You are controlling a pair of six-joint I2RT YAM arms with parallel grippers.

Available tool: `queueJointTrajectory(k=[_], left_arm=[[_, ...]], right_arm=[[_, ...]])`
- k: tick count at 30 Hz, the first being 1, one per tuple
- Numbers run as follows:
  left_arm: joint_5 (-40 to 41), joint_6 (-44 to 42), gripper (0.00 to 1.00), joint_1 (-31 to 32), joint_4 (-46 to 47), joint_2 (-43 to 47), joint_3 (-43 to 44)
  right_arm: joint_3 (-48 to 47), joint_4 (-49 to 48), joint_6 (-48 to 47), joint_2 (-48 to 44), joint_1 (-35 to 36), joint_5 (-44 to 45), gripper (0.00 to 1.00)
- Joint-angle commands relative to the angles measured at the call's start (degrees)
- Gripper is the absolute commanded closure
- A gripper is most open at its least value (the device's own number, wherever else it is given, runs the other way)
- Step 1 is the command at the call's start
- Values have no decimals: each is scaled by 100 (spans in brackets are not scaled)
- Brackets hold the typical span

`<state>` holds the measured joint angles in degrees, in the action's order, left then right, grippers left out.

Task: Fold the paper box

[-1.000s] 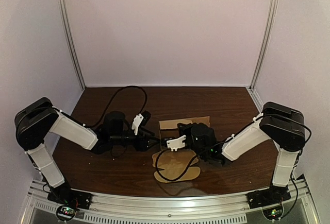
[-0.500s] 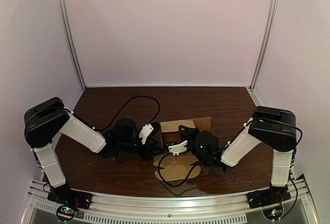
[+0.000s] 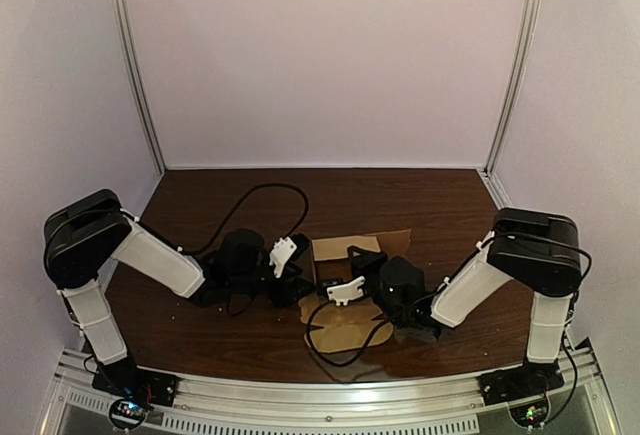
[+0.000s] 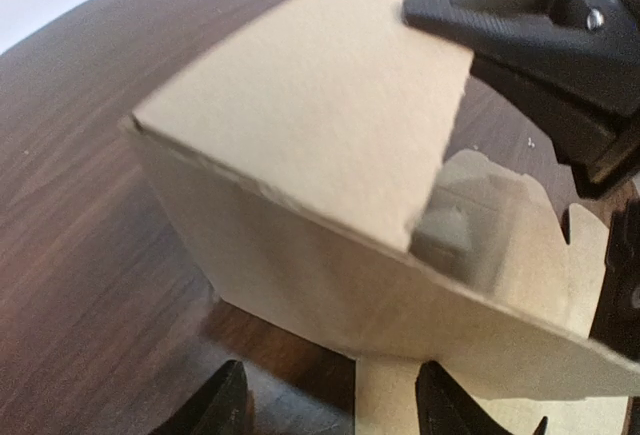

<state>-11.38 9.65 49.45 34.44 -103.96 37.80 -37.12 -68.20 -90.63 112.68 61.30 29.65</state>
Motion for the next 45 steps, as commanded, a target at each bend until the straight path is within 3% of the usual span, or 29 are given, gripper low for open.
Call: queueJointTrajectory(k=[1,3,8,11,18,26,34,45], left_arm=[[288,99,40,-6,319,485,-9],[323,83,40,-6,197,464,87],[246,86,40,-6,173,281,315],[228,106,40,-8,194,214,358],[215,132,40,2,192,97,392],[11,-232,40,267,132,85,448],[-174,-600,38,327,-15,260,372],[111,-540,38,327,360,-102,647]], right_arm=[[-50,1554,485,-394,197,-210,100],[-182,2148,829,-717,225,-180,100],[-625,3625,1477,-967,357,25,84],[-638,3755,1609,-1023,404,48,78],[-472,3633,1597,-1174,463,160,81],[-717,4502,2108,-1308,520,294,65],[-1075,5388,2451,-1417,455,209,62],[-2690,8413,4042,-1393,7,-878,58]])
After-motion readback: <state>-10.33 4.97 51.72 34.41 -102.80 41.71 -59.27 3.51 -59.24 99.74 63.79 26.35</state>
